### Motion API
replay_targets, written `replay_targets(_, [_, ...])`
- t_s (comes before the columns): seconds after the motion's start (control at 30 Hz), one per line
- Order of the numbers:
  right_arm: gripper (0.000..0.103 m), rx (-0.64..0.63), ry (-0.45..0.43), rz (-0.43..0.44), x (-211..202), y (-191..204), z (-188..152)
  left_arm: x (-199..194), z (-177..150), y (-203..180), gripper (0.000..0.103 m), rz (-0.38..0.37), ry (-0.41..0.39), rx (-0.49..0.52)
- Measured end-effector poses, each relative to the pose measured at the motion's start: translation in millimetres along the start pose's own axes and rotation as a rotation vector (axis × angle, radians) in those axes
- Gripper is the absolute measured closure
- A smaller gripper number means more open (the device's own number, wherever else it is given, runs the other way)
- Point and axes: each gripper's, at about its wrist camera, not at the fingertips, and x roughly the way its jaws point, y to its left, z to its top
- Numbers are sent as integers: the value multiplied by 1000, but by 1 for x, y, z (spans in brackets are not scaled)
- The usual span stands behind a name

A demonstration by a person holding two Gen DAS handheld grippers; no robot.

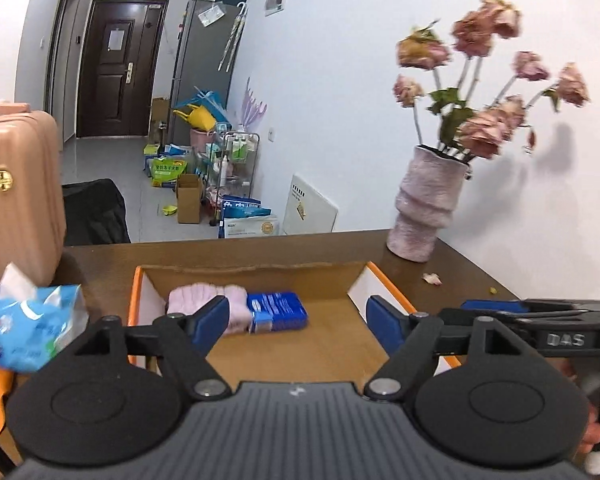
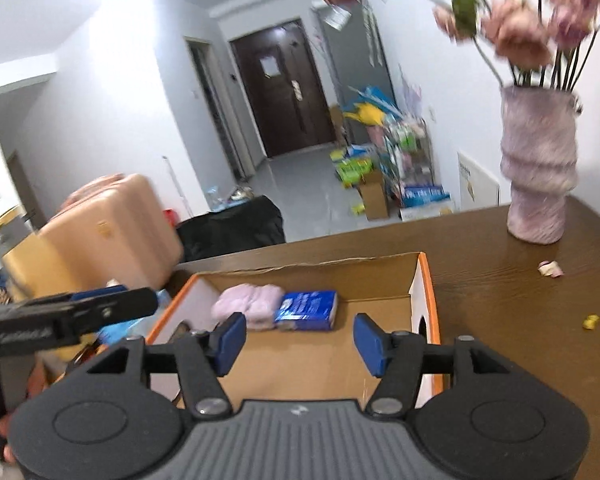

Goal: Organize soft objects
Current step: 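Withdraw both tools from the box back toward the pile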

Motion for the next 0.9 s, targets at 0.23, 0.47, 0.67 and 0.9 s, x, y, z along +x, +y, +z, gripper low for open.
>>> replay_targets(0.23, [33, -126, -62, -43, -76, 19, -56, -81, -45, -22, 19, 80, -78, 78])
replay_targets(0.47, [32, -162, -131, -65, -120, 34, -127, -166, -117, -35, 17, 159, -177, 67])
replay_targets(0.67, [16, -157, -245, -74, -165, 57, -182, -222, -185, -35, 6, 200, -223, -7])
replay_targets(0.9, [0, -138, -304, -83, -193, 84, -243, -233, -232, -34, 2, 208, -121, 28])
